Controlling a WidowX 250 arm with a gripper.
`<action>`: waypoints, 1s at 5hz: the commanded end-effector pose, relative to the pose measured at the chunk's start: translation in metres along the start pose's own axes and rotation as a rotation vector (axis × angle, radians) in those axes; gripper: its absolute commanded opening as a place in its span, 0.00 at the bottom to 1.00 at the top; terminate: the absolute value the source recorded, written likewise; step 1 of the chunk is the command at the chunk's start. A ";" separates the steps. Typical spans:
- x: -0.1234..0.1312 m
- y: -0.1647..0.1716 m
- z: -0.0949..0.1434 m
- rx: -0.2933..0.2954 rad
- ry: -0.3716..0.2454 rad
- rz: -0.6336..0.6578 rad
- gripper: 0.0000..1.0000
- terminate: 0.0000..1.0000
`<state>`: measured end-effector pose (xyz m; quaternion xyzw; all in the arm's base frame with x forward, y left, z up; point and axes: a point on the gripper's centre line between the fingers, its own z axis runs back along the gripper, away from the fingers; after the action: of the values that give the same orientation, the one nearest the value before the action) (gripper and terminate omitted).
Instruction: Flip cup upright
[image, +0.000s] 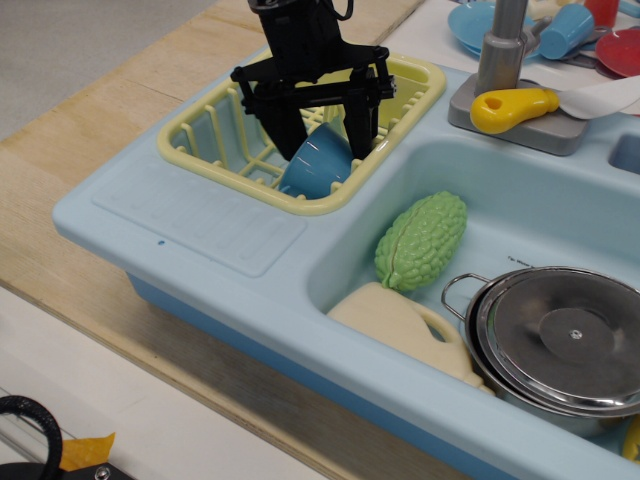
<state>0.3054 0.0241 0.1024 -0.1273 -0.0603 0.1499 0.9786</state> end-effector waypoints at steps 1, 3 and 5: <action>0.006 -0.004 0.001 -0.040 -0.020 0.007 1.00 0.00; 0.005 -0.004 0.002 0.024 -0.041 -0.013 1.00 0.00; 0.011 -0.010 0.011 0.226 -0.117 -0.148 1.00 0.00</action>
<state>0.3152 0.0211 0.0991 -0.0019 -0.0934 0.0805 0.9924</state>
